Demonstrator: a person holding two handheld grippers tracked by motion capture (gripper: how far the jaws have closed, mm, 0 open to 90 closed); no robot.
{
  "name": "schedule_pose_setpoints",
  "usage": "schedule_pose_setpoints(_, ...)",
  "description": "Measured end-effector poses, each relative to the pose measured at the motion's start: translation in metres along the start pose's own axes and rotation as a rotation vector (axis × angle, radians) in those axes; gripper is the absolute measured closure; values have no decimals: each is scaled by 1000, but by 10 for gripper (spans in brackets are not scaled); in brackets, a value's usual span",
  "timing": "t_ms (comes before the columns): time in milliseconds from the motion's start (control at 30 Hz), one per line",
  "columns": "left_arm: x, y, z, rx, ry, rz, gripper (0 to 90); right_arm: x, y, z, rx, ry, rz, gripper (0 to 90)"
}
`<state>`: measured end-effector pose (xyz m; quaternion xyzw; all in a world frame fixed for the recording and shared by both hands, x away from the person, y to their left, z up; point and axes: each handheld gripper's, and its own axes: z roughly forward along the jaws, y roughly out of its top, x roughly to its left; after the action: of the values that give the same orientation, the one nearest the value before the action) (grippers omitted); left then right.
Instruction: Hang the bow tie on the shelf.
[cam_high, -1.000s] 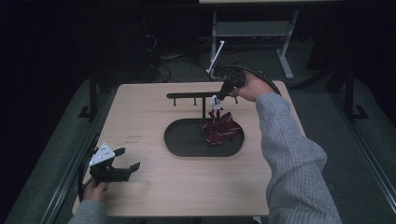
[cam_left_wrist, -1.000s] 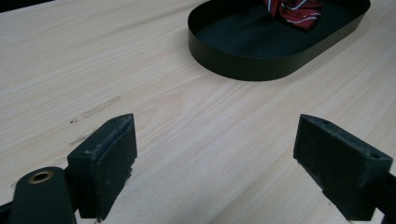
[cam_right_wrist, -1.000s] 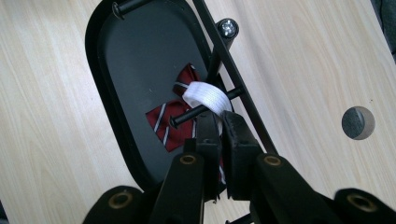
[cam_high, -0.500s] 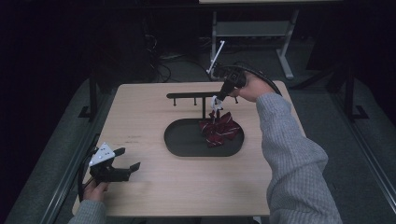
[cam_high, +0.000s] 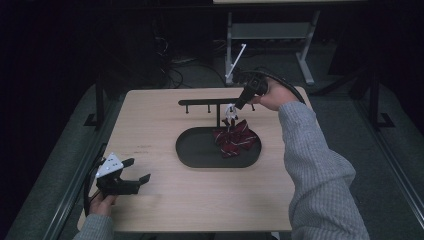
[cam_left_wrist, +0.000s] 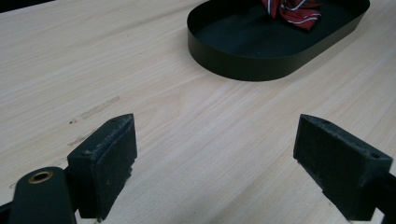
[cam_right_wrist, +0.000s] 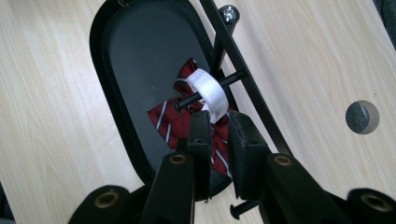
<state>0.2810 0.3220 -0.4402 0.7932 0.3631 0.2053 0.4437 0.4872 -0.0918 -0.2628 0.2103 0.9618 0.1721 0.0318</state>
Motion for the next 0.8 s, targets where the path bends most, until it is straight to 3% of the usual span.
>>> schedule_pose_setpoints(800,-1,0,0,2,2,-4,129,10,-24,-11,-40,18,6,693)
